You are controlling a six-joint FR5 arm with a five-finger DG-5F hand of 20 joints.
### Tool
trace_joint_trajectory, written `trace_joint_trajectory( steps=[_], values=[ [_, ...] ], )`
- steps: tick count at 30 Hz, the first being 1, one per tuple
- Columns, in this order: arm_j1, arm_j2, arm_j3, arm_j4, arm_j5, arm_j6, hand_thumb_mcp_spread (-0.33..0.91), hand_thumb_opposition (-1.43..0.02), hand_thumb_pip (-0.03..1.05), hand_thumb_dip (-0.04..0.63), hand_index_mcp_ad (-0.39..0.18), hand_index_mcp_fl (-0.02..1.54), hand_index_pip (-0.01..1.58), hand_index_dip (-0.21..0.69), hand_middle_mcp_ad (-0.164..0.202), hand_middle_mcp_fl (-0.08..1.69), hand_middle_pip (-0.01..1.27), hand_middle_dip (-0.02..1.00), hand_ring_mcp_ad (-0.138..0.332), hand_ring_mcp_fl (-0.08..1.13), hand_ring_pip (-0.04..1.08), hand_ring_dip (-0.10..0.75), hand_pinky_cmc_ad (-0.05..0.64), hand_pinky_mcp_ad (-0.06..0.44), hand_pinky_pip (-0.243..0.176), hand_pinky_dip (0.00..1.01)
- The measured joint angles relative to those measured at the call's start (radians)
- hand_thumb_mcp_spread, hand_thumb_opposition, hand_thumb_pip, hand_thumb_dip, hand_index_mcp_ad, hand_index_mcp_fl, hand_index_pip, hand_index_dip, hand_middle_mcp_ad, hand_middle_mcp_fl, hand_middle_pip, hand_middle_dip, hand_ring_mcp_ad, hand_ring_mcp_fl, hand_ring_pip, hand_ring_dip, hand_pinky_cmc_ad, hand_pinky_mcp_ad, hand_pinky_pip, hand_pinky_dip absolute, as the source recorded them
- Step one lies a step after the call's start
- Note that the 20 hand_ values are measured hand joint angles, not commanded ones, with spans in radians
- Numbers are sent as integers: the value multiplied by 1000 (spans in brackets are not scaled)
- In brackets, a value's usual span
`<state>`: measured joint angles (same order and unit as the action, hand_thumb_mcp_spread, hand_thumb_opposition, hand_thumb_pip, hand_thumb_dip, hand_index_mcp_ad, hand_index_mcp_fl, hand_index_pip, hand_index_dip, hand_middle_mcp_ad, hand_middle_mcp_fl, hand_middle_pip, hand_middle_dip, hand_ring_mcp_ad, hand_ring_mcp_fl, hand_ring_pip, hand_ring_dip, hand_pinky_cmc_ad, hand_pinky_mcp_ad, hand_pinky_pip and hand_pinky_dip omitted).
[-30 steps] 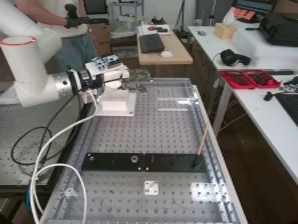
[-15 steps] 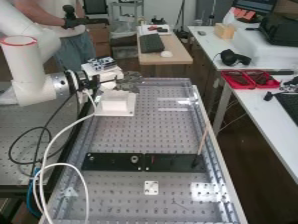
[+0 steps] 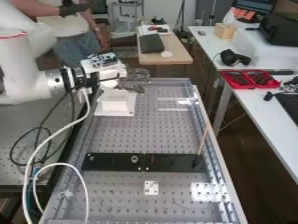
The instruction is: Grab the larger nut and place it in the white container
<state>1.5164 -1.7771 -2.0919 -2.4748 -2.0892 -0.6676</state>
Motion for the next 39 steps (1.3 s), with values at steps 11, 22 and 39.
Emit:
trace_joint_trajectory(
  steps=[11,22,39],
  values=[
    [-85,160,69,-86,242,32,218,-866,820,237,-138,14,1143,-152,66,0,126,202,126,0,201,110,333,295,-89,796],
    [-130,221,151,-227,418,49,164,-866,764,239,-119,10,696,-166,66,16,127,211,129,3,173,108,335,300,-101,794],
    [-153,181,210,-245,391,51,166,-855,770,236,-113,14,595,-152,66,33,127,237,145,0,140,122,340,307,-103,794]
  ],
)
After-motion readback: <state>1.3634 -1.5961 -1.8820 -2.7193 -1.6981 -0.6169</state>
